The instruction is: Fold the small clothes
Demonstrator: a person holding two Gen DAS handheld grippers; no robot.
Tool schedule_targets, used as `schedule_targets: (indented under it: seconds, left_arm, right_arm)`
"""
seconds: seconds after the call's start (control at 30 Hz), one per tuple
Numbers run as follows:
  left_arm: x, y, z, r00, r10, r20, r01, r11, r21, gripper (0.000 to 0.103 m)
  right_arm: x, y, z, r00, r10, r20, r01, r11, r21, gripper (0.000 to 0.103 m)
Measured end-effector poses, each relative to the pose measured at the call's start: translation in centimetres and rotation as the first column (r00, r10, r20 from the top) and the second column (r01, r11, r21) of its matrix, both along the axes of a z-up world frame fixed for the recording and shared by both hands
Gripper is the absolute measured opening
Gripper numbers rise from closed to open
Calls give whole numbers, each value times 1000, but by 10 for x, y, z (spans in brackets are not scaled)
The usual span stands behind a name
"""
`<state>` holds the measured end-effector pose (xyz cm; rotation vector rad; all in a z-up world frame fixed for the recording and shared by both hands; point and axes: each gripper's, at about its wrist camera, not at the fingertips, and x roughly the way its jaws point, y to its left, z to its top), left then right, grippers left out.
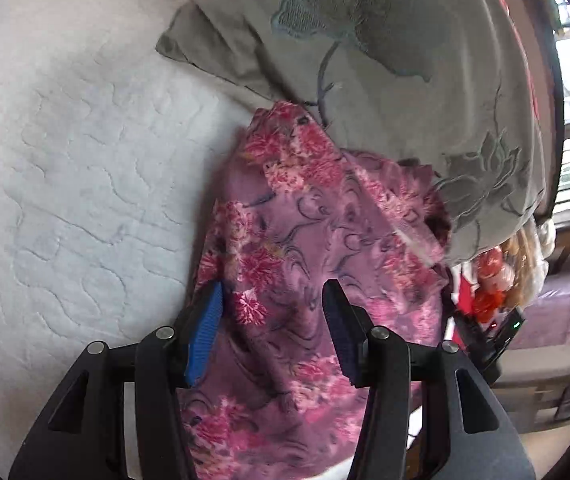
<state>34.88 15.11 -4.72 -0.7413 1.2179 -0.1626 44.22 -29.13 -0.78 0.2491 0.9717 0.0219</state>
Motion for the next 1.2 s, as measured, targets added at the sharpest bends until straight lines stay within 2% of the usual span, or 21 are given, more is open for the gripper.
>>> schedule_targets:
  seconds: [0.07, 0.13, 0.17, 0.2, 0.27, 0.3, 0.33, 0.4, 0.43, 0.47, 0.5, 0.57, 0.63, 0.7, 0.73, 0.87, 0.93, 1.0, 1.1, 1.13, 1.2]
  left_arm:
    - [0, 3, 0, 1000, 10, -1, -10, 1000, -20, 50]
    - [-4, 14, 3, 1000, 27, 3, -27, 999, -43, 50]
    - [-7, 20, 9, 999, 39, 25, -37, 998, -57, 50]
    - [-10, 26, 12, 998, 44, 45, -42, 997, -63, 50]
    - [-15, 34, 18, 996, 55, 74, -49, 995, -84, 50]
    - [-16, 34, 20, 995, 56, 78, -48, 994, -99, 50]
    - [-14, 34, 20, 995, 53, 79, -45, 993, -108, 51]
    - [-15, 22, 17, 998, 24, 64, -19, 997, -79, 56]
    - [-13, 14, 14, 999, 8, 46, -6, 999, -43, 56]
    - [-11, 7, 10, 1000, -3, 30, 4, 1000, -15, 56]
    - [-11, 2, 5, 1000, -16, 19, 15, 1000, 24, 56]
    - [-13, -2, 2, 1000, -19, 21, 17, 997, 69, 55]
    - [-14, -2, 3, 999, -19, 26, 17, 997, 77, 55]
    - [-18, 5, 9, 1000, 6, 11, -7, 998, 65, 55]
    - [-22, 10, 13, 1000, 15, 11, -16, 998, 54, 55]
    - [-54, 31, 30, 998, 39, 48, -39, 999, 3, 55]
    - [-76, 38, 31, 998, 48, 48, -46, 998, -40, 55]
    - [-102, 43, 28, 997, 65, 47, -59, 992, -108, 55]
    - [-134, 36, 17, 997, 74, 30, -66, 973, -222, 55]
    - [-142, 31, 13, 997, 70, 25, -62, 969, -241, 55]
    - [-152, 15, 7, 999, 36, 12, -32, 969, -247, 57]
  right_arm:
    - [3, -28, -2, 993, -113, -13, 114, 991, 70, 5]
    - [1, -60, -4, 977, -210, -32, 212, 964, 161, 7]
    - [-5, -74, -4, 973, -231, -26, 231, 945, 230, 12]
    - [-12, -83, -5, 974, -224, -20, 219, 926, 308, 12]
    - [-24, -92, -8, 981, -194, -27, 188, 897, 401, 23]
    - [-29, -92, -10, 985, -173, -26, 168, 891, 421, 40]
    - [-34, -90, -12, 988, -151, -28, 149, 895, 420, 51]
    - [-38, -80, -18, 992, -119, -37, 124, 908, 401, 51]
    - [-37, -75, -23, 993, -108, -46, 117, 916, 384, 45]
    - [-35, -67, -25, 994, -96, -58, 111, 929, 353, 33]
    - [-33, -61, -24, 995, -82, -61, 97, 943, 318, 6]
    - [-36, -61, -18, 994, -113, -12, 110, 941, 320, 6]
    - [-35, -66, -16, 987, -159, -4, 152, 936, 316, 4]
    - [-29, -74, -30, 981, -178, -83, 195, 928, 317, 4]
    - [-31, -77, -31, 978, -186, -91, 205, 925, 321, 6]
    - [-55, -81, -15, 984, -173, -46, 178, 912, 370, 14]
    - [-80, -87, -13, 989, -140, -39, 143, 900, 412, 28]
    - [-104, -90, -15, 991, -126, -41, 131, 902, 411, 37]
    - [-139, -99, -24, 990, -131, -60, 144, 894, 424, 41]
    - [-150, -102, -30, 987, -140, -77, 159, 886, 436, 44]
    - [-165, -103, -39, 985, -148, -90, 173, 866, 469, 42]
